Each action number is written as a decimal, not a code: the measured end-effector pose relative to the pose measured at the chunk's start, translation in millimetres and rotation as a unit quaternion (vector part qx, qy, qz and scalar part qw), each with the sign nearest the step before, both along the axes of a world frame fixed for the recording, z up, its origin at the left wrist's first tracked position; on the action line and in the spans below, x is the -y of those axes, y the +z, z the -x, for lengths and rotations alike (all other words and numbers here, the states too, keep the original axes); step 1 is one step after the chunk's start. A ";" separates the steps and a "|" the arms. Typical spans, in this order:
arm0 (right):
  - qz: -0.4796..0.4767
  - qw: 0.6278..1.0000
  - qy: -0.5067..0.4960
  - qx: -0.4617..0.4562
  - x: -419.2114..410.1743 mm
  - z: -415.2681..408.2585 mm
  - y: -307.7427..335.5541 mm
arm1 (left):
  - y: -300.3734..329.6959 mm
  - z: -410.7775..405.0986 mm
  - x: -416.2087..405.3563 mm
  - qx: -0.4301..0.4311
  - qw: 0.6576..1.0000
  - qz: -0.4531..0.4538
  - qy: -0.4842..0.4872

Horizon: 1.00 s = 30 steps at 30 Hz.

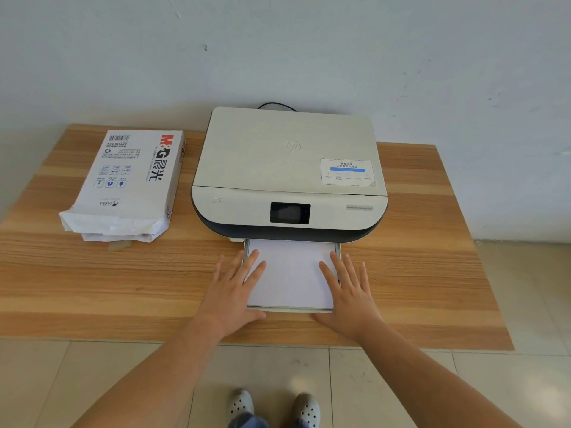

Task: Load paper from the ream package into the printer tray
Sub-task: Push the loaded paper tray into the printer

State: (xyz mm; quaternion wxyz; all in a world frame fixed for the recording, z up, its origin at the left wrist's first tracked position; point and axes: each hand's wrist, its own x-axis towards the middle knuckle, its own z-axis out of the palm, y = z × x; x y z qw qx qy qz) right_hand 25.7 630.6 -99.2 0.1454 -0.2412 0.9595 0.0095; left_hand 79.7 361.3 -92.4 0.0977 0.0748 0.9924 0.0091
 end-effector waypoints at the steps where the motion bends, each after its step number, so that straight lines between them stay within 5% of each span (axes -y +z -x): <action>1: 0.001 1.000 0.002 -0.004 1.0 1.4 0.1 | 0.3 1.6 0.1 0.000 1.000 0.000 0.000; 30: -0.038 0.996 0.032 -0.069 26.1 57.0 14.1 | 11.1 61.5 5.4 -0.001 0.998 0.056 0.014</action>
